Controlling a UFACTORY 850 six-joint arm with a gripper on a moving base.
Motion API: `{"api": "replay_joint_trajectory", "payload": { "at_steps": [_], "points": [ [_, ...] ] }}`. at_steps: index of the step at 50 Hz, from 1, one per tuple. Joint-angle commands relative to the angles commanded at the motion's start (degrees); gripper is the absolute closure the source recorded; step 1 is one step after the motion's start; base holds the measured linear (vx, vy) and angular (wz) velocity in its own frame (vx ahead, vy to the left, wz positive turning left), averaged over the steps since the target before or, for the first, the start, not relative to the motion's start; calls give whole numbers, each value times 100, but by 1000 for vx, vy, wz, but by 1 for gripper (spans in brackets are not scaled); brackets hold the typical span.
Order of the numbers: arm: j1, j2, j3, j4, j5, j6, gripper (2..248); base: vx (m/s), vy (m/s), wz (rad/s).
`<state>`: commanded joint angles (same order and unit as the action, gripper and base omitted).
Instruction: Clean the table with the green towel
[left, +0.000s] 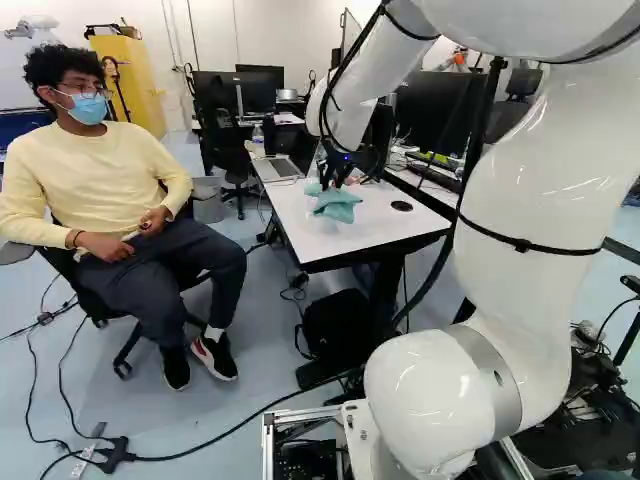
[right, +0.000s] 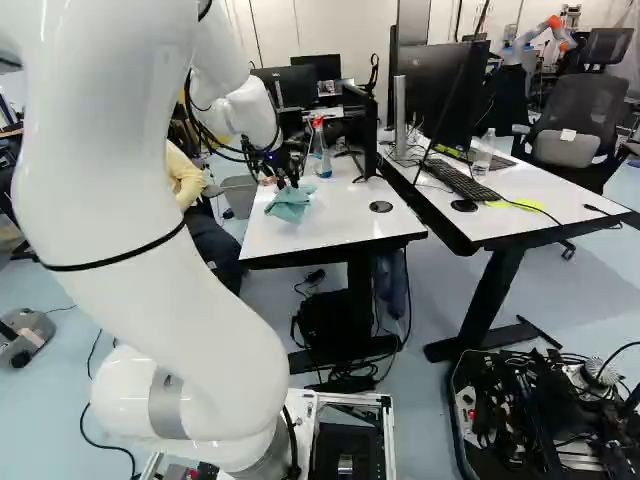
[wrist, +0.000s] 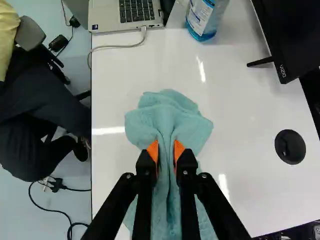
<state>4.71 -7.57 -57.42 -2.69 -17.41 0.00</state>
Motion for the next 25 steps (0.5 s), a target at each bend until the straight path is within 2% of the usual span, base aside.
{"api": "replay_joint_trajectory", "payload": {
  "at_steps": [25],
  "points": [
    [-177, -537, -605, 0, 191, 0, 194, 0, 0, 0]
  ]
}}
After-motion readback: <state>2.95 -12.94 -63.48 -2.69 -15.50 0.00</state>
